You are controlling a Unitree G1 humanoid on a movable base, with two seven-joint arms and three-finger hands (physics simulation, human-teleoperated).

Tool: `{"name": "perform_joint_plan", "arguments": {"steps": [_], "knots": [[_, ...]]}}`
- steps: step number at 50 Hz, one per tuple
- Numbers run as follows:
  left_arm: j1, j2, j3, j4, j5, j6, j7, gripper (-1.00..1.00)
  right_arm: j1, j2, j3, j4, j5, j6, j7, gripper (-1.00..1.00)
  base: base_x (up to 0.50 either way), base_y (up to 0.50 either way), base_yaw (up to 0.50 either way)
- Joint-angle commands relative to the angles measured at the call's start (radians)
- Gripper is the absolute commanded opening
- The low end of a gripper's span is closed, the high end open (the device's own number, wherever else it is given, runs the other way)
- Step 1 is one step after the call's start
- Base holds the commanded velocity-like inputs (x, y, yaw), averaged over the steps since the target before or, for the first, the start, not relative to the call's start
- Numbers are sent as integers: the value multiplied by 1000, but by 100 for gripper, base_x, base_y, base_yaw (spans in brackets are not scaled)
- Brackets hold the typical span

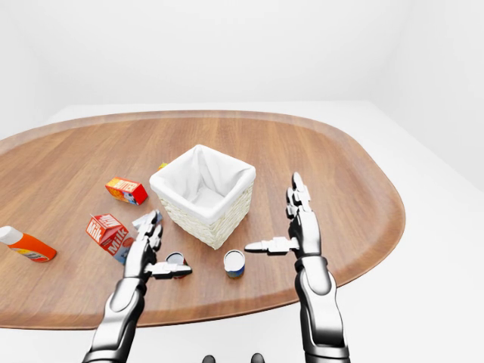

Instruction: Pick up the tomato sauce, and put it in the basket.

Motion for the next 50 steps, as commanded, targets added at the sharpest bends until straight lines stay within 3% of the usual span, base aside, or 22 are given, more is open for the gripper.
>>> {"name": "perform_joint_plan", "arguments": {"steps": [1,30,34,40,43,50], "knots": [[-6,1,1,20,0,0,3,100,1,1,2,6,-1,0,0,100,0,0,0],[-42,10,3,111,1,0,8,100,-4,0,1,14,-2,0,0,100,0,0,0],[-65,14,7,199,1,0,8,100,-6,-1,0,19,-1,0,0,100,0,0,0],[-55,18,7,142,1,0,8,100,-6,-1,-1,15,0,0,-1,100,0,0,0],[-80,22,16,222,0,0,8,100,-5,-1,-2,7,0,0,-2,100,0,0,0],[-76,24,18,204,0,0,10,100,-12,-4,-8,20,3,0,-2,100,0,0,0]]}}
